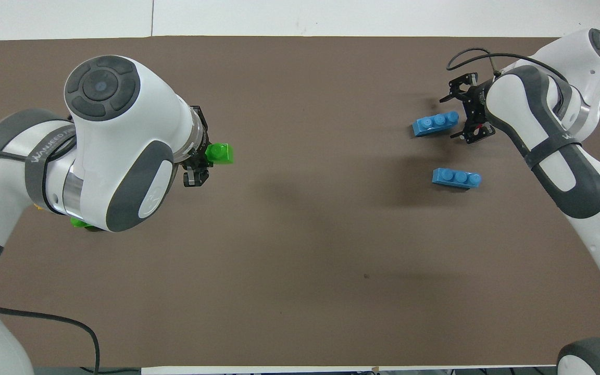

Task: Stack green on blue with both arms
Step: 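Lift the blue brick with the right gripper and carry it toward the table center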

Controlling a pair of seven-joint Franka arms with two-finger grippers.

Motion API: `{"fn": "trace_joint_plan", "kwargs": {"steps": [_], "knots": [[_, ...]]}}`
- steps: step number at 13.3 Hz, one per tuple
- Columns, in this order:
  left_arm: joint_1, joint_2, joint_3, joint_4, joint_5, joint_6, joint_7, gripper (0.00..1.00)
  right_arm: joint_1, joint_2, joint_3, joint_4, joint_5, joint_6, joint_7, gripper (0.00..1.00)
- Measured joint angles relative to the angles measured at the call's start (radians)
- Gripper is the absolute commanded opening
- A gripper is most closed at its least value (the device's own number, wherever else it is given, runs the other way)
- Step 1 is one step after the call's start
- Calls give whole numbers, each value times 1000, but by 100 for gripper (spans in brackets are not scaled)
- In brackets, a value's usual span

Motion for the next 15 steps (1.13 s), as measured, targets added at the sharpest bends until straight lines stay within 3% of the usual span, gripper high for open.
{"fn": "trace_joint_plan", "kwargs": {"steps": [2,4,11,15], "knots": [[-1,0,-6,0,0,0,-7,0,1,0,1,-17,0,18,-12,68],[-4,0,-10,0,0,0,-8,0,4,0,1,-24,0,21,-46,0],[-5,0,-10,0,0,0,-8,0,6,-10,3,-14,1,-17,-144,0],[-5,0,-9,1,0,0,-8,0,41,-97,48,11,7,-105,85,0]]}}
